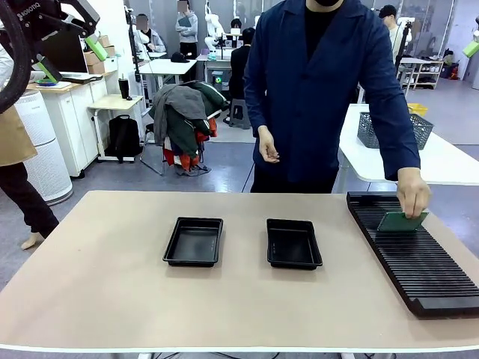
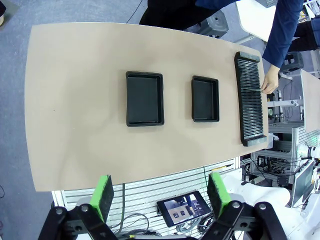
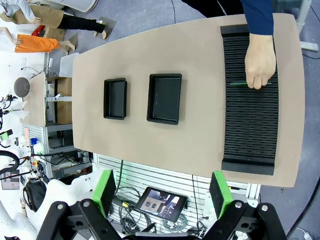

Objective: Inspect and transfer BCBs to ESD trays.
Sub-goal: Pick up the Blank PCB from the PCB Rack and place it in the left ESD tray.

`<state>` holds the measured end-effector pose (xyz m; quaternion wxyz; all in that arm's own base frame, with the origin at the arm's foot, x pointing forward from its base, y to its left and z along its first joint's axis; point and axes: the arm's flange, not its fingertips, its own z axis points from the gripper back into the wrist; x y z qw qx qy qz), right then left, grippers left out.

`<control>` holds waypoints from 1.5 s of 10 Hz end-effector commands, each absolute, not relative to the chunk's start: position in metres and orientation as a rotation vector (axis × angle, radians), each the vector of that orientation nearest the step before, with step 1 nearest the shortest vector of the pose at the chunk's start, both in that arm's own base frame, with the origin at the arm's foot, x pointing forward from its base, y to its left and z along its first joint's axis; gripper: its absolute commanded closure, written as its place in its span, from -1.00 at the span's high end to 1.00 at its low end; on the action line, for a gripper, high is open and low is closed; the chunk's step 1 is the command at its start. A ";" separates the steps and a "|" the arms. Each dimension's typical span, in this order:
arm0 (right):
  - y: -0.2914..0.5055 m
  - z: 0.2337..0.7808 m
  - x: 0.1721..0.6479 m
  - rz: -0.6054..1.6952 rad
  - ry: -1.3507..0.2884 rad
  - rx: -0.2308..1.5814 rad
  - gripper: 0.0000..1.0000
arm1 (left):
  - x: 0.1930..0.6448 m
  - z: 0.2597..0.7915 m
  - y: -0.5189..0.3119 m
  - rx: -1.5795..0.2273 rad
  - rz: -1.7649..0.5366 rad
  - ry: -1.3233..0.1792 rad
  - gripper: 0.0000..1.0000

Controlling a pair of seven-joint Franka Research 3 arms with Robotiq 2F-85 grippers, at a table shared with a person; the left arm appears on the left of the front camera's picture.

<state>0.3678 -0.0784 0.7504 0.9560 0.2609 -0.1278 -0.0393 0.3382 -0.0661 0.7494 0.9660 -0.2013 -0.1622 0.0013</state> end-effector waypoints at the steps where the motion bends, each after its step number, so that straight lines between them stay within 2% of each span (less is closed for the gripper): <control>1: -0.078 0.751 0.367 -0.079 -0.262 0.529 1.00 | 0.339 0.748 -0.066 -0.409 0.004 -0.327 1.00; 15: -0.078 0.751 0.367 -0.079 -0.262 0.529 1.00 | 0.339 0.748 -0.066 -0.409 0.004 -0.327 1.00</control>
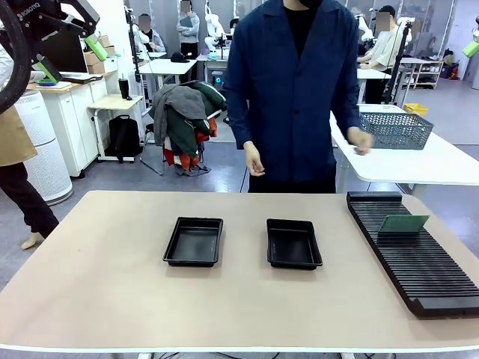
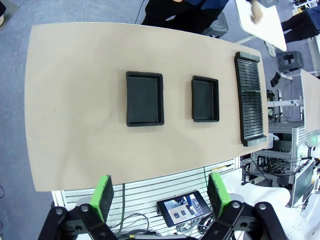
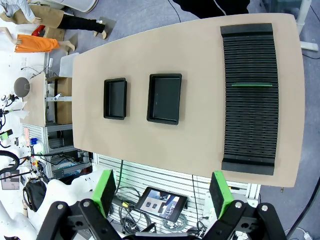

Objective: Inspect and transfer BCBs to ESD trays.
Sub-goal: Pick up the Blank PCB from the PCB Rack and place it in the left ESD tray.

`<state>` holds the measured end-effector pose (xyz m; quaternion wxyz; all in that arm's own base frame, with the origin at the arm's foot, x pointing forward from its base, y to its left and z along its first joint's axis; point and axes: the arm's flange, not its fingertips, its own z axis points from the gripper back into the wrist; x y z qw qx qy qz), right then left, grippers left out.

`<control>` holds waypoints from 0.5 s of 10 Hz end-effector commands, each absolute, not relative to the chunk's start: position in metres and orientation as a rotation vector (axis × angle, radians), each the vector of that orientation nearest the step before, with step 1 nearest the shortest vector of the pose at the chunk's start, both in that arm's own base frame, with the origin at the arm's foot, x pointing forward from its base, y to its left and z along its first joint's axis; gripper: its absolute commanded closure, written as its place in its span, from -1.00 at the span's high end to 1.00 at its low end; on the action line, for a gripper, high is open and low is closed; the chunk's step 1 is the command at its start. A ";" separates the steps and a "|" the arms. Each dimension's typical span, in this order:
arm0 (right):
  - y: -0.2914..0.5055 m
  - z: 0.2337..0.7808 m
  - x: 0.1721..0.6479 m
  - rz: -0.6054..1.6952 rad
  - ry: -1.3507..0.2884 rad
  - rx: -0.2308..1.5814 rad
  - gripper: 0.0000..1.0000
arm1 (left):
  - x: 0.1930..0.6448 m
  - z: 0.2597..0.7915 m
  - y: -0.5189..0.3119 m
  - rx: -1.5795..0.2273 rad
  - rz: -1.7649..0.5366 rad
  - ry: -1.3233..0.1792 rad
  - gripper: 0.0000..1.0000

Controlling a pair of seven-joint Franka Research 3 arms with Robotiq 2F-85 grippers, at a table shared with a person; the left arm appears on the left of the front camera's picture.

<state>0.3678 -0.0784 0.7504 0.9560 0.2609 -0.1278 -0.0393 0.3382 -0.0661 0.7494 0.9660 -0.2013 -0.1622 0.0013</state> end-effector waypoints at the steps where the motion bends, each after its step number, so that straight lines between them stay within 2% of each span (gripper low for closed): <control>1: -0.078 0.751 0.367 -0.079 -0.262 0.529 1.00 | 0.339 0.748 -0.066 -0.409 0.004 -0.327 1.00; 5: -0.078 0.750 0.368 -0.080 -0.259 0.530 1.00 | 0.339 0.748 -0.066 -0.409 0.004 -0.327 1.00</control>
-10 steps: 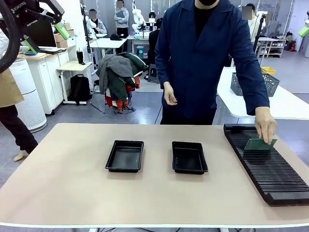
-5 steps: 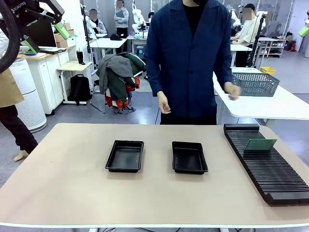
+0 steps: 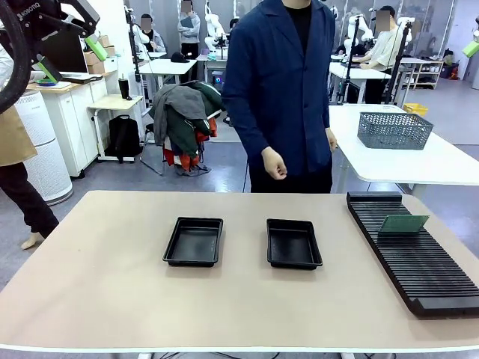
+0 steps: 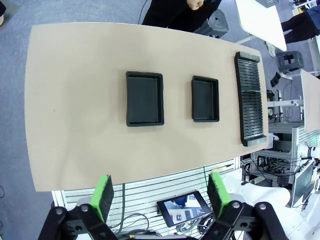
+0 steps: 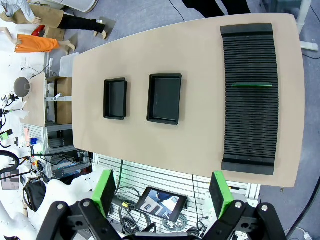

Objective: Inspect and transfer BCBs to ESD trays.
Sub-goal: Pick up the Blank PCB from the PCB Rack and place it in the left ESD tray.

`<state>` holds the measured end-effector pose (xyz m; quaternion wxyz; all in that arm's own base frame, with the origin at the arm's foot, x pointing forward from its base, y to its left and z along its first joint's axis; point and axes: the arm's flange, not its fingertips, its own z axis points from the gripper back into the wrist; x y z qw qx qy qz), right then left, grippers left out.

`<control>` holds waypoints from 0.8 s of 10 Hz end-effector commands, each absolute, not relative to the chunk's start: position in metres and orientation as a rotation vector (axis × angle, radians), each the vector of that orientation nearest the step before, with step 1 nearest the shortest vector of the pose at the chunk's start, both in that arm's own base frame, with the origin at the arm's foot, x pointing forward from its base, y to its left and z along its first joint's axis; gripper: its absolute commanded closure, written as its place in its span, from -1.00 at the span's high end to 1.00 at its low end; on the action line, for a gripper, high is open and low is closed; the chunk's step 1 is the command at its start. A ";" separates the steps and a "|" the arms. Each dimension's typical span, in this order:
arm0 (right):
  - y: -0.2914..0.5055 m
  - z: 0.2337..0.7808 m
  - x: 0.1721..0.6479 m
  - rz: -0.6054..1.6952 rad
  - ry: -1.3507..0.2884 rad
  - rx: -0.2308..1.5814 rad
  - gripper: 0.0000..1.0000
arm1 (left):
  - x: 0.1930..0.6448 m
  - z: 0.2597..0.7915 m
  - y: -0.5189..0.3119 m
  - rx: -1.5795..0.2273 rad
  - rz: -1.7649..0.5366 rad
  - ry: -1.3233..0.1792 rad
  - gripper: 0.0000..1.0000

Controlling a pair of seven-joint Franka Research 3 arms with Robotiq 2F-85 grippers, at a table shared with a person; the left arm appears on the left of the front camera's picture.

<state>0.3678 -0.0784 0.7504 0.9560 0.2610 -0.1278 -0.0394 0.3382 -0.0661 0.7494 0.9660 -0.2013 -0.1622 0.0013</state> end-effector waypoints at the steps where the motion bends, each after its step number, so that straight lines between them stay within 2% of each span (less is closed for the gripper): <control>1: -0.083 0.750 0.368 -0.033 -0.263 0.517 1.00 | 0.339 0.748 -0.066 -0.409 0.004 -0.327 1.00; 3: -0.091 0.734 0.371 0.246 -0.260 0.407 1.00 | 0.339 0.748 -0.066 -0.409 0.004 -0.327 1.00; 5: -0.099 0.706 0.380 0.520 -0.358 0.242 1.00 | 0.339 0.748 -0.066 -0.409 0.004 -0.327 1.00; 8: -0.103 0.636 0.403 0.915 -0.378 0.049 1.00 | 0.339 0.748 -0.066 -0.409 0.004 -0.327 1.00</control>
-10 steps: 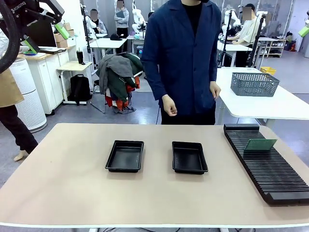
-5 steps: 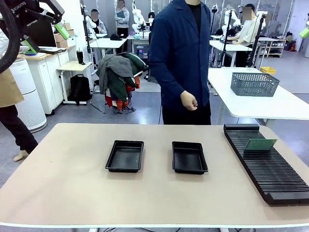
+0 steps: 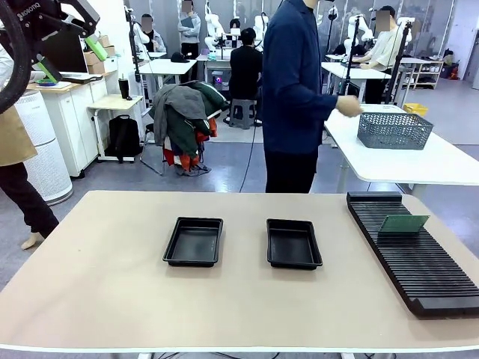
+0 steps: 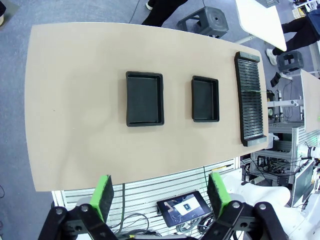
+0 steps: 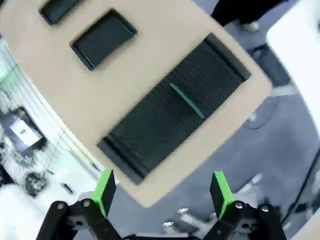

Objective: Inspect and transfer BCBs to ESD trays.
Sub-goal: Pick up the Blank PCB from the PCB Rack and place it in the left ESD tray.

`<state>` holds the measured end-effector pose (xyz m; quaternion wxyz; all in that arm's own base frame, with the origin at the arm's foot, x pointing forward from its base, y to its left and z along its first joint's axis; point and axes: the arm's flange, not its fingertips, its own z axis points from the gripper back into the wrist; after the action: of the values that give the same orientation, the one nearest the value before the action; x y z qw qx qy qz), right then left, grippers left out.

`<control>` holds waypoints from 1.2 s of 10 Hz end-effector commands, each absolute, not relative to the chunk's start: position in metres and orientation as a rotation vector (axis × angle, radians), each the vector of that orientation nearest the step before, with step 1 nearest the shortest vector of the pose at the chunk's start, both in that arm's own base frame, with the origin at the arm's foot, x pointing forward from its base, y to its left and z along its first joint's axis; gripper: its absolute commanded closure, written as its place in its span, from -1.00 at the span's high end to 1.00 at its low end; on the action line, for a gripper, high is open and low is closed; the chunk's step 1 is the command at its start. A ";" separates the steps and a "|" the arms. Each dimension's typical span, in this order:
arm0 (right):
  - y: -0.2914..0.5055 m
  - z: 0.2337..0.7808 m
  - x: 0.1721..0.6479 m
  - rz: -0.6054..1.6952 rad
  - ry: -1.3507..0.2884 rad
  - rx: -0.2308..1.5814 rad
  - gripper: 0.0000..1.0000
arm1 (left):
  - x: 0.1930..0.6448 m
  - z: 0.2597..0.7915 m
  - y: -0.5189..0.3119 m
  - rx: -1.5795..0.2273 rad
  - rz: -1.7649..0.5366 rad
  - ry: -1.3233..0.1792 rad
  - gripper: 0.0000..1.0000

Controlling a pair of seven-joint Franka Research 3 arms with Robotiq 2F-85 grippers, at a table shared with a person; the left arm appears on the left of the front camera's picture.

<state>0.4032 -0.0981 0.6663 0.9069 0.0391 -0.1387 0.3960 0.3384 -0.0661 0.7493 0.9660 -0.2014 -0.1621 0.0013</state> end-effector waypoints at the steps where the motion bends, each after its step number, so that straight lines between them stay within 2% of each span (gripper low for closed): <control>1: -0.104 0.613 0.414 1.030 -0.364 0.018 1.00 | 0.339 0.748 -0.066 -0.409 0.004 -0.327 1.00; 6: -0.094 0.505 0.463 1.415 -0.289 -0.024 1.00 | 0.339 0.748 -0.066 -0.409 0.004 -0.327 1.00; 8: -0.085 0.473 0.476 1.474 -0.244 -0.080 1.00 | 0.339 0.748 -0.066 -0.409 0.004 -0.327 1.00; 12: -0.077 0.429 0.498 1.522 -0.180 -0.079 1.00 | 0.339 0.748 -0.066 -0.409 0.004 -0.327 1.00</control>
<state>0.4949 -0.0732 0.4347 0.7292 -0.0192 -0.0889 0.6782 0.3385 -0.0661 0.7493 0.9660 -0.2014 -0.1622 0.0013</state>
